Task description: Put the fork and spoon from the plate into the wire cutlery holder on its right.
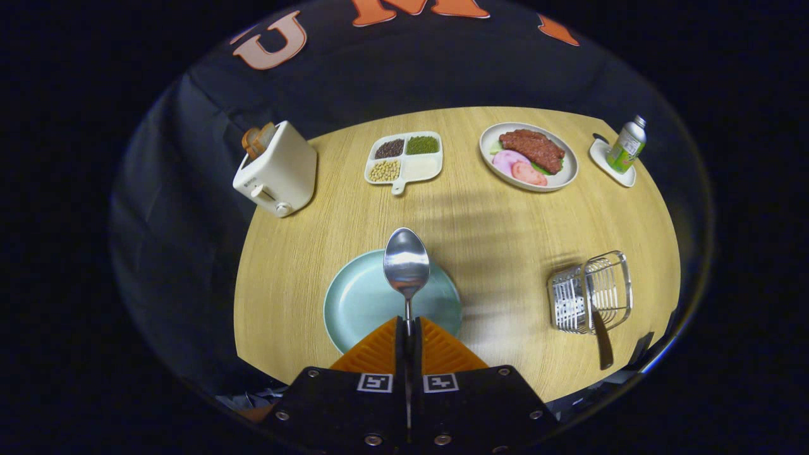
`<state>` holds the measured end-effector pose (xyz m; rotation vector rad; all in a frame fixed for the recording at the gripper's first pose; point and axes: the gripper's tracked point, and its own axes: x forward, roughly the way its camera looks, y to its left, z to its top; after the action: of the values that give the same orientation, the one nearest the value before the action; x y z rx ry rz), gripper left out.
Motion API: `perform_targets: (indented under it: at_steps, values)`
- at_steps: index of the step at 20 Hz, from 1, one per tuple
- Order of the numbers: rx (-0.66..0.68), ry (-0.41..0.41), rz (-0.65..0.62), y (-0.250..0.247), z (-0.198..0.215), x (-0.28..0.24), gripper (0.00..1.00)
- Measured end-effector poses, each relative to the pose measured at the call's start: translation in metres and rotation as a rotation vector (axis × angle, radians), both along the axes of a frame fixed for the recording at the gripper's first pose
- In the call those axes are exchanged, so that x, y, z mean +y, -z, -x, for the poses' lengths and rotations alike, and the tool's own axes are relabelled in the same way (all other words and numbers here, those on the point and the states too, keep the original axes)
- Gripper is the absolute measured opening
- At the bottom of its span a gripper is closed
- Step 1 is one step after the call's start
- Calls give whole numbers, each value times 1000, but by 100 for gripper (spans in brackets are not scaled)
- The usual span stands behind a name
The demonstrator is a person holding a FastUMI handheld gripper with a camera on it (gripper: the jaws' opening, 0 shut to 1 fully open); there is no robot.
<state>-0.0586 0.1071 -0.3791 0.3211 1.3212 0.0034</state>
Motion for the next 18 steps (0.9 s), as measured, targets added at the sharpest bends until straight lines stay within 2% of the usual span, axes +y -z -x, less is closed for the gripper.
perform_targets:
  at_steps: [6,12,15,18]
  values:
    - [-73,118,29,-34,7,-71,3]
    - [-66,218,99,-40,37,-154,3]
    - [-51,229,113,-33,49,-178,3]
    - [-31,197,118,-24,57,-191,3]
